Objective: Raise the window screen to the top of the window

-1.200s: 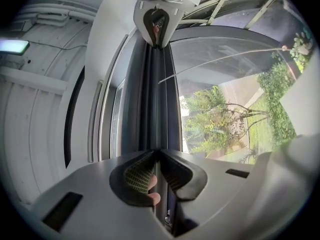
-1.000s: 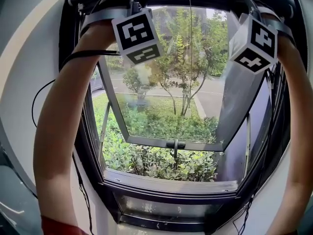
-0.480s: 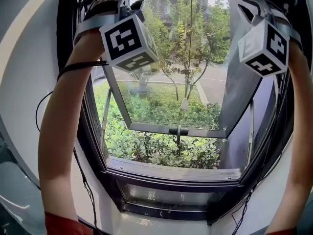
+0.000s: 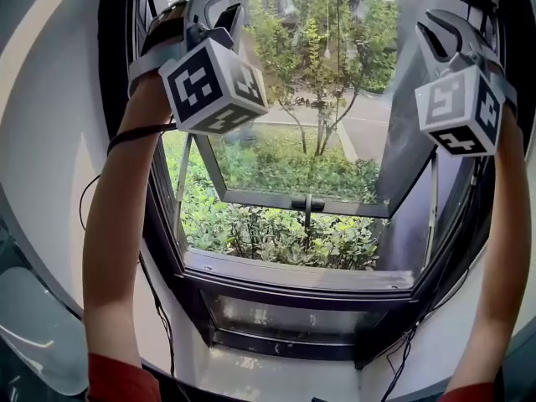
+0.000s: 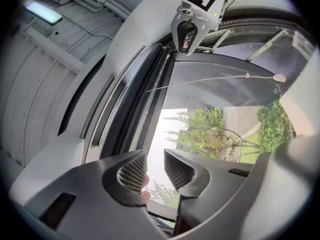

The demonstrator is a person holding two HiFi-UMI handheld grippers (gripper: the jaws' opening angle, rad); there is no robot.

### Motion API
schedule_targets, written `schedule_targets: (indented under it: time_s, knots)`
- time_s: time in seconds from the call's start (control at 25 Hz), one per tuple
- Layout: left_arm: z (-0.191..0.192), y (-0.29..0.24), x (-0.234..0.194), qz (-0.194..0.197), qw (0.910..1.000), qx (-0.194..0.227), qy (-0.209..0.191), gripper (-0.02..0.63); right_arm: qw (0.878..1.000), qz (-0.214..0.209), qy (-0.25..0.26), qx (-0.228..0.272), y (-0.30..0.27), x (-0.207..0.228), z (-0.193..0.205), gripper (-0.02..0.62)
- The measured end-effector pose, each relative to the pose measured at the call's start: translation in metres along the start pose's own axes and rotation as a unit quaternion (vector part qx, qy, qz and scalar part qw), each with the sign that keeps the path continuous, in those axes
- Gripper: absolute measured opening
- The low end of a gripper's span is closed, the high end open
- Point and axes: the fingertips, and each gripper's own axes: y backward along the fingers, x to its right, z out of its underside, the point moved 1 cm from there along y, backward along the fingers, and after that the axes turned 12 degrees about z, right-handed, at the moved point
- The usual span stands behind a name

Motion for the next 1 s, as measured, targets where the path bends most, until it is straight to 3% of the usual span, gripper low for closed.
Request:
schedule_targets:
  time_s: [0.52,0.8,1.0]
  knots:
    - [-0.003,0.055,0.049,0.015,0.9921,0.063,0.108,0.087,0.996,-0.008,-0.087,0.017,0.058,-0.037,-0.004,0.092]
    - [0.000,0.081,0.079,0.026,0.9787,0.090,0.183,0.087,0.989,-0.003,-0.140,0.041,0.092,-0.045,-0.020,0.094]
    - [-0.003,0.098,0.099,0.011,0.9687,0.120,0.217,0.087,0.986,-0.015,-0.163,0.032,0.114,-0.060,-0.022,0.094]
